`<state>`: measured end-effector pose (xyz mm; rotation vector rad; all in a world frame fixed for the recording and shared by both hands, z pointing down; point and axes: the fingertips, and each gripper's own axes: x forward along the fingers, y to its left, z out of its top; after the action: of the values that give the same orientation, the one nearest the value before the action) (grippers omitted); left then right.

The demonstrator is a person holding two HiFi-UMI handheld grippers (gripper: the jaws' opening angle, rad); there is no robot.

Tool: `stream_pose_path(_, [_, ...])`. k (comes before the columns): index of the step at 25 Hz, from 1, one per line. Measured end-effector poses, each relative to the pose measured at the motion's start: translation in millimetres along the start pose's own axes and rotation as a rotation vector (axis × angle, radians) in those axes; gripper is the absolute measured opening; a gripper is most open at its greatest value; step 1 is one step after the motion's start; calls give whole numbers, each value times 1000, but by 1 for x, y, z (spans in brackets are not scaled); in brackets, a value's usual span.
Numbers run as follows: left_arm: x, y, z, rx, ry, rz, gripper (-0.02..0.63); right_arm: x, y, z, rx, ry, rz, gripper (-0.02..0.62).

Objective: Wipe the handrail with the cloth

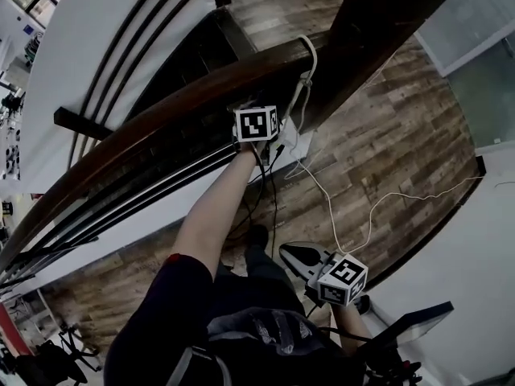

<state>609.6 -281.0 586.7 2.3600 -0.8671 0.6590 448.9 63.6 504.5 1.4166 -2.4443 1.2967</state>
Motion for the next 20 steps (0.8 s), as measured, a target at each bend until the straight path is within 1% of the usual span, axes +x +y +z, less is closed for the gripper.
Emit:
stream_pose_path(2, [0,2,-4,0,13,-7,95,2,1,-1,-13,10,-6,5])
stream_pose_path(4, [0,6,-8,17,31,-10,95,7,8,1,-7,24,13,5])
stream_pose_path(8, [-29,35,-13,2,33,16,95,20,20,2,-38,59,63,5])
stream_pose_path(12, [-69,82,-29,-11,35,65,95,41,32,-1,-94,96,127,5])
stream_pose_path(15, [-107,124,-42,-24,25,112,95,64,51,-5,-127,131,194,5])
stream_pose_path(18, [-147,170,-59,-60,11,152,95,90,74,-13,-117,175,264,5])
stream_pose_path(20, [-176,208,-67,-85,-7,186,95,112,86,-19,-153,202,291,5])
